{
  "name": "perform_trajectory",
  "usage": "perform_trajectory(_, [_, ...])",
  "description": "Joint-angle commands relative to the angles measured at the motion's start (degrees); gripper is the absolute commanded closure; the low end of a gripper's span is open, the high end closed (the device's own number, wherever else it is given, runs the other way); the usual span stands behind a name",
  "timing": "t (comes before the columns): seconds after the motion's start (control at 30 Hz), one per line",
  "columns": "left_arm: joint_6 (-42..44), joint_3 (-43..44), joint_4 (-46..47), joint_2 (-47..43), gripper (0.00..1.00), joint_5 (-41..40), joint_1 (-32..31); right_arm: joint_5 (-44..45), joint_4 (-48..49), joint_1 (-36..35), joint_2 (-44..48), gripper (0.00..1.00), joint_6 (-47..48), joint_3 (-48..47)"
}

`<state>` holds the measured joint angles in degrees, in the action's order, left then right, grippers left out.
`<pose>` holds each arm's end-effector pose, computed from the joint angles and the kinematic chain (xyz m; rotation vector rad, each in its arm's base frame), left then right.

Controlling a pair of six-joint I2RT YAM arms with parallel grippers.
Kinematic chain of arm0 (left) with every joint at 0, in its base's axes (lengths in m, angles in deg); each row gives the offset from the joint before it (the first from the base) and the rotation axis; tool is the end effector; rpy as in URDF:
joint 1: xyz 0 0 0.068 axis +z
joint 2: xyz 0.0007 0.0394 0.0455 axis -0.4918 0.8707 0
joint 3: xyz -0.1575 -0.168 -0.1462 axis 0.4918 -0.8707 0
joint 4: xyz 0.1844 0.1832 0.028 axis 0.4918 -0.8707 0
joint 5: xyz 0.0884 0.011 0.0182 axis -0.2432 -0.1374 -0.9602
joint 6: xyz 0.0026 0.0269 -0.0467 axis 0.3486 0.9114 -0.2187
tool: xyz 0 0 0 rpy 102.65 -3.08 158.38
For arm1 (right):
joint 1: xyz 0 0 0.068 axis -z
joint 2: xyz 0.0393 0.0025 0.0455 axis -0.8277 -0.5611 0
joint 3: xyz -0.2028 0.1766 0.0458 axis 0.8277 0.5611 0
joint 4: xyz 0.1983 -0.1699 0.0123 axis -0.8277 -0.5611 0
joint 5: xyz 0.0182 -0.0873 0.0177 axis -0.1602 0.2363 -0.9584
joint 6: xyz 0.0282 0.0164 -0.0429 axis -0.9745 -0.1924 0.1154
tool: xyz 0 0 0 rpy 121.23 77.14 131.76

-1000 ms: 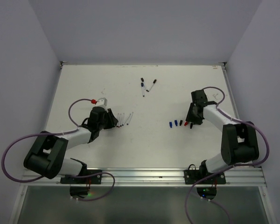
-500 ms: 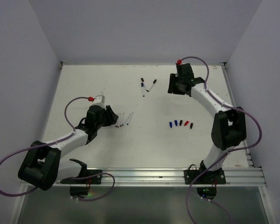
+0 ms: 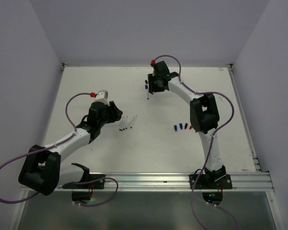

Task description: Open the pen caps

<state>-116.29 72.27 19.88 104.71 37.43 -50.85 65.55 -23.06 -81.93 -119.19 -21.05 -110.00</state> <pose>0.2396 -0.0931 0.1995 -0.2332 2.1097 -0.5606 0.4575 0.2242 0.2076 -0.2018 2.4457 0.3491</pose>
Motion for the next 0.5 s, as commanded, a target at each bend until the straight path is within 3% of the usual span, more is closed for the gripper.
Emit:
perform_trajectory(0.0, [1.39, 2.59, -0.85, -1.10, 0.50, 0.42, 0.38, 0.43, -2.86, -2.58, -2.82, 0.59, 0.78, -7.41])
perform_trajectory(0.47, [2.71, 2.68, -3.40, -6.20, 0.50, 0.16, 0.38, 5.34, -3.22, -5.13, -7.84, 0.62, 1.13, -10.23])
